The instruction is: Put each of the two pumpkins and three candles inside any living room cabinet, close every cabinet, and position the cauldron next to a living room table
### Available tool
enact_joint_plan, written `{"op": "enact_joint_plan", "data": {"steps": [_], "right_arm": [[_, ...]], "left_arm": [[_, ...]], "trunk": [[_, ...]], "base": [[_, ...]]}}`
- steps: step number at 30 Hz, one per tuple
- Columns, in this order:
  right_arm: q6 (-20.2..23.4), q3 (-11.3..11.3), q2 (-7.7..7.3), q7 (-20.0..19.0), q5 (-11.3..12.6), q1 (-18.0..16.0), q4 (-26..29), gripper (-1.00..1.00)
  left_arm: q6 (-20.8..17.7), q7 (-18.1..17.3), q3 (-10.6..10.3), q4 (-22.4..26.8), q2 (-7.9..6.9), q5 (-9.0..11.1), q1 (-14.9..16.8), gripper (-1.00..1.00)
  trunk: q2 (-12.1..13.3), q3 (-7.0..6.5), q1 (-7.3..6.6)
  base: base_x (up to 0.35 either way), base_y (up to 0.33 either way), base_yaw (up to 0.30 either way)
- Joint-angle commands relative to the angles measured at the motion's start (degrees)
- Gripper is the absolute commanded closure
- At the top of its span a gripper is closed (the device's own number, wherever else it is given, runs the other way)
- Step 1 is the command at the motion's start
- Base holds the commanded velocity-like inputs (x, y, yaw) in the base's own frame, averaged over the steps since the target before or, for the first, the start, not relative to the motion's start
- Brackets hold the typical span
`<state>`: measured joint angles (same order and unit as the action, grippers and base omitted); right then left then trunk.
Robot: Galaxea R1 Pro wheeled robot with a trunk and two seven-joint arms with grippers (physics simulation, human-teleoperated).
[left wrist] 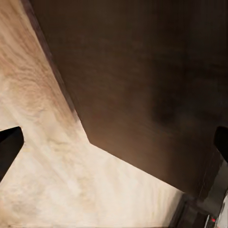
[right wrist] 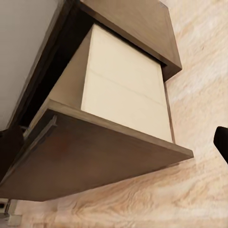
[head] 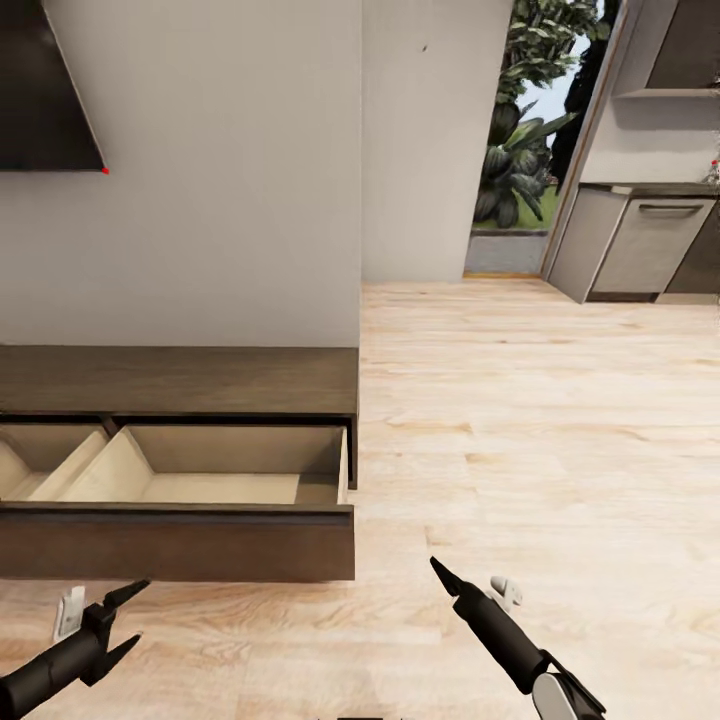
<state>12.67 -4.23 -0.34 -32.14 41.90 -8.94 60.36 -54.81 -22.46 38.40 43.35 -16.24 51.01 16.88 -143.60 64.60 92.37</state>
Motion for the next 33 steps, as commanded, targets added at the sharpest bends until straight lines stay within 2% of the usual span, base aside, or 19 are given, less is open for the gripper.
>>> {"op": "enact_joint_plan", "data": {"steps": [1,3,6,7,10,14,17,22,24,27,29,30,33], "right_arm": [[-0.04,-0.32,-0.01,-0.01,-0.04,0.02,-0.01,-1.00],[-0.02,-1.12,-0.05,-0.08,-0.07,0.06,-0.10,-1.00],[0.02,-2.08,-0.34,-0.27,-0.12,0.40,-0.13,-1.00],[-0.05,-2.59,-1.21,-0.39,-0.21,1.59,-0.14,-1.00],[-0.16,-2.96,-1.84,-0.67,-0.26,4.25,-0.15,-1.00],[-0.18,-3.12,-2.00,-0.35,-0.14,5.32,-0.44,-1.00],[-0.19,-3.14,-2.03,-0.11,-0.15,5.51,-2.49,-1.00],[-0.14,-3.09,-1.99,-0.02,-0.15,5.57,-4.43,-1.00],[-0.12,-3.04,-1.94,0.31,-0.15,5.56,-4.85,-1.00],[-0.04,-2.90,-1.91,1.70,-0.15,5.52,-5.21,-1.00],[-0.02,-2.61,-1.67,3.14,-0.20,5.51,-5.33,-1.00],[0.09,-2.32,-1.63,6.30,-0.23,5.51,-5.59,-1.00],[0.01,-2.31,-1.75,8.90,-0.24,5.51,-6.19,-1.00]], "left_arm": [[-0.14,2.08,-0.21,0.06,-0.35,-0.32,0.00,-1.00],[-0.27,6.57,-1.00,0.15,-1.37,-2.12,0.00,-1.00],[-0.22,9.12,-1.36,0.21,-2.11,-4.36,0.00,-1.00],[0.08,10.60,-1.87,0.23,-2.30,-6.88,0.04,-1.00],[0.64,12.48,-3.56,0.66,-2.30,-11.21,0.06,-1.00],[2.39,13.04,-4.47,1.63,-2.03,-12.82,0.07,-1.00],[5.40,13.11,-7.00,1.88,-1.94,-15.00,0.07,-1.00],[7.08,13.08,-8.77,2.70,-1.86,-16.20,0.05,-1.00],[6.94,13.33,-9.45,4.42,-1.83,-16.40,0.07,-1.00],[5.71,15.14,-11.70,8.96,-1.87,-16.63,0.08,-1.00],[4.38,16.80,-12.57,11.87,-1.87,-16.71,0.09,-1.00],[3.41,18.27,-12.98,13.75,-1.87,-16.66,0.09,-1.00],[2.97,18.83,-13.11,14.53,-1.84,-16.60,0.09,-1.00]], "trunk": [[0.02,-0.23,-0.02],[0.04,-0.67,-0.07],[0.08,-1.34,-0.15],[0.10,-1.56,-0.18],[0.14,-2.22,-0.26],[0.19,-3.11,-0.36],[0.23,-3.77,-0.44],[0.30,-4.88,-0.56],[0.32,-5.32,-0.62],[0.36,-5.99,-0.69],[1.17,-6.35,-1.13],[1.57,-6.53,-1.35],[2.77,-7.07,-2.01]], "base": [[0.000,0.000,0.000],[0.000,0.000,0.000],[0.000,0.000,0.000],[0.000,0.000,0.000],[0.000,0.000,0.000],[0.000,0.000,0.000],[0.000,0.000,0.000],[0.000,0.000,0.000],[0.000,0.000,0.000],[0.000,0.000,0.000],[0.000,0.000,0.000],[0.000,0.000,0.000],[0.000,0.000,0.000]]}}
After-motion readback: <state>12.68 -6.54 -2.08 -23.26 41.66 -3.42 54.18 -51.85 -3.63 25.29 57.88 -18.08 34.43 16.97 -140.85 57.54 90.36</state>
